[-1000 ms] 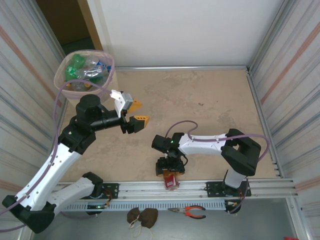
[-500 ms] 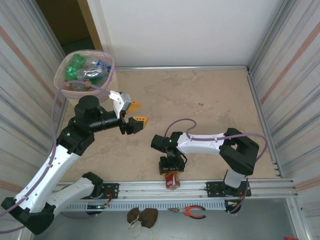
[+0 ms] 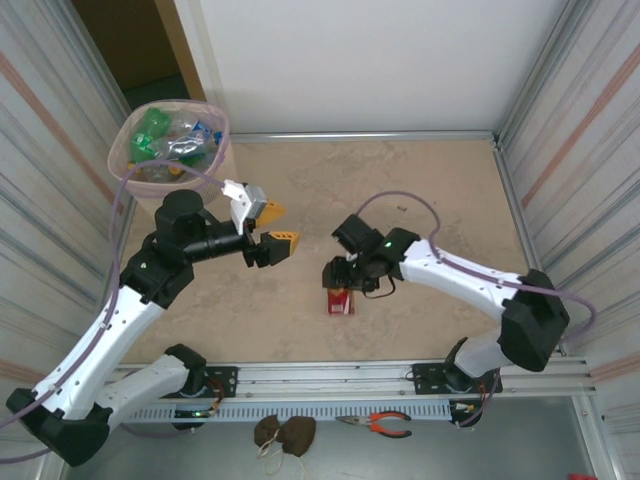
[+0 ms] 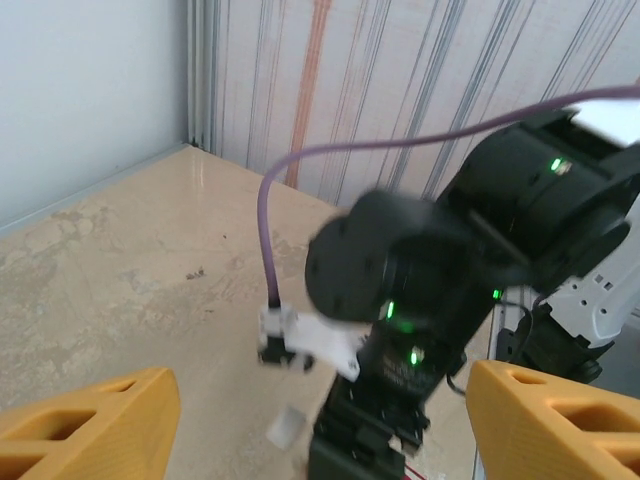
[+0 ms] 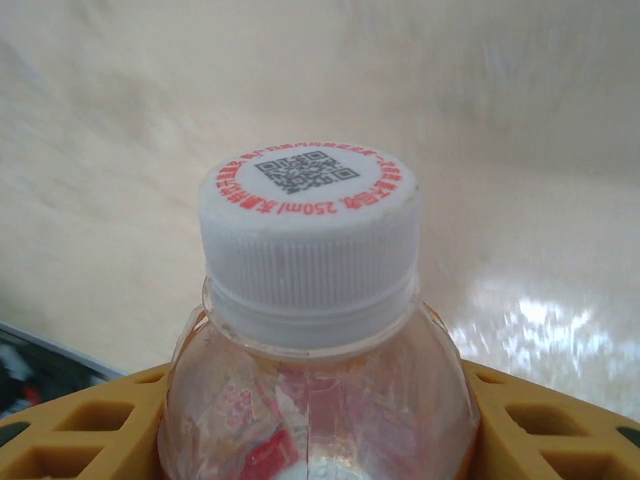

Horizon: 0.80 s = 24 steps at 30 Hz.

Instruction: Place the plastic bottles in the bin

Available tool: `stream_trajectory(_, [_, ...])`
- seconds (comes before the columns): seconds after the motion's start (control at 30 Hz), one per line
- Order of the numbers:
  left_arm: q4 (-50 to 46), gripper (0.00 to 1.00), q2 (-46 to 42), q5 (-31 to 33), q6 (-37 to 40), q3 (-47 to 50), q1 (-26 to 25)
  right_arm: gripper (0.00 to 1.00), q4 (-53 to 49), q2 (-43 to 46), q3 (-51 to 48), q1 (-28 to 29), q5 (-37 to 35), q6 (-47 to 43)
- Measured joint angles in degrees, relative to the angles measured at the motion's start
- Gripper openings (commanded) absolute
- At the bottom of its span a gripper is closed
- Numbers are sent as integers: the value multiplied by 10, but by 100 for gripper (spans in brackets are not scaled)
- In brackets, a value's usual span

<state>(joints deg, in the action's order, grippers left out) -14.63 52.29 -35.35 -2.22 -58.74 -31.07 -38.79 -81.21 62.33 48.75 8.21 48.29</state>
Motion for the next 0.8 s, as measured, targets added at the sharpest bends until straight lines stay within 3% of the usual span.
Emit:
stream_trajectory(0.3, [13, 85, 43, -6, -27, 4, 0, 52, 133, 109, 27, -83, 8, -45])
stream_trajectory(0.8, [39, 87, 173, -68, -102, -36, -7, 52, 218, 120, 87, -98, 60, -68])
